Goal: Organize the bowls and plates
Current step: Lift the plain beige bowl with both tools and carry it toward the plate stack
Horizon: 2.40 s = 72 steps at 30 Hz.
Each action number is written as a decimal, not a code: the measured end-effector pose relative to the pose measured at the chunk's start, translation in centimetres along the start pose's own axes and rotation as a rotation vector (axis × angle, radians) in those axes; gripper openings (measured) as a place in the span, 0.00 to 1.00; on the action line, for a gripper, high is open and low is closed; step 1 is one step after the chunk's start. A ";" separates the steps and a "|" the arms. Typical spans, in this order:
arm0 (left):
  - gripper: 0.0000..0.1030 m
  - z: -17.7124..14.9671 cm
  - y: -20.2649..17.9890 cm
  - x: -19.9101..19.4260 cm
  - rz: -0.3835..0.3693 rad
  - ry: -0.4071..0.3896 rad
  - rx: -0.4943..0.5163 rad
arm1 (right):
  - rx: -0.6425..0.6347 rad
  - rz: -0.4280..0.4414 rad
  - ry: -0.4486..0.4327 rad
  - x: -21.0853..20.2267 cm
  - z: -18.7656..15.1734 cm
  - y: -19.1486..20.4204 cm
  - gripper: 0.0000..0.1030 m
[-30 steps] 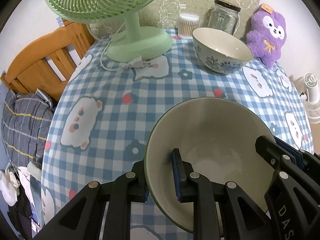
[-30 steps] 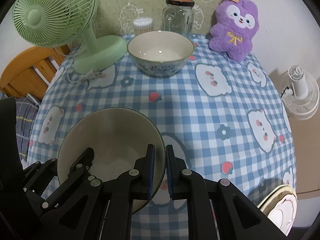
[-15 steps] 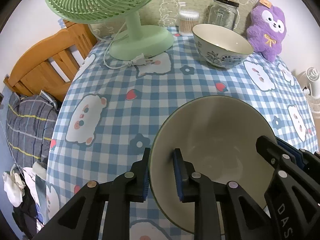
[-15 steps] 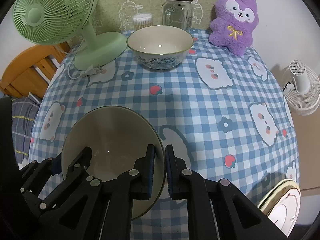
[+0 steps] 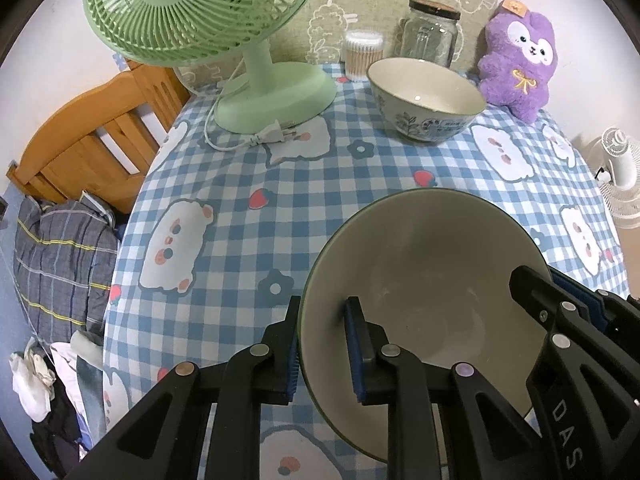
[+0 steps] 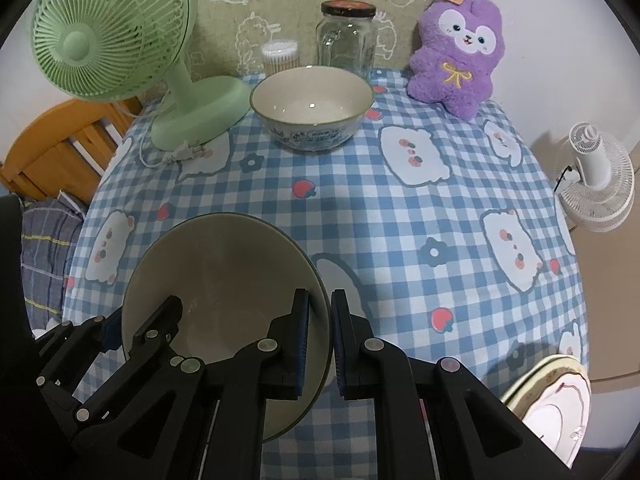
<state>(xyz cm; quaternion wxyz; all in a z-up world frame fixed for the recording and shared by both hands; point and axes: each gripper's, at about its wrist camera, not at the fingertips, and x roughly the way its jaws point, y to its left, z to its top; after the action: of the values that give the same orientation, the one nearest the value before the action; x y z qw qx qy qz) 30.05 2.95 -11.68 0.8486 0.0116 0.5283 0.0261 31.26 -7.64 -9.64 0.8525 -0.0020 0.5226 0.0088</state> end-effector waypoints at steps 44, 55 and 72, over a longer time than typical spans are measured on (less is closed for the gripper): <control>0.17 -7.7 -6.8 -11.7 0.052 -0.038 -0.089 | -0.077 0.049 -0.024 -11.0 -8.2 -7.1 0.14; 0.17 -10.1 -7.1 -10.1 0.058 0.027 -0.108 | -0.084 0.053 0.039 -9.0 -10.1 -7.0 0.14; 0.17 -11.7 -6.6 -7.7 0.049 0.100 -0.121 | -0.095 0.045 0.113 -6.5 -11.3 -6.4 0.14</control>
<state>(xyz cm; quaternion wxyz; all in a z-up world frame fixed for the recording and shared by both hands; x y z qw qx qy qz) 16.40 -4.15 -10.23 0.8193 -0.0282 0.5671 0.0796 18.33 -14.25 -9.00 0.8203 -0.0314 0.5686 0.0527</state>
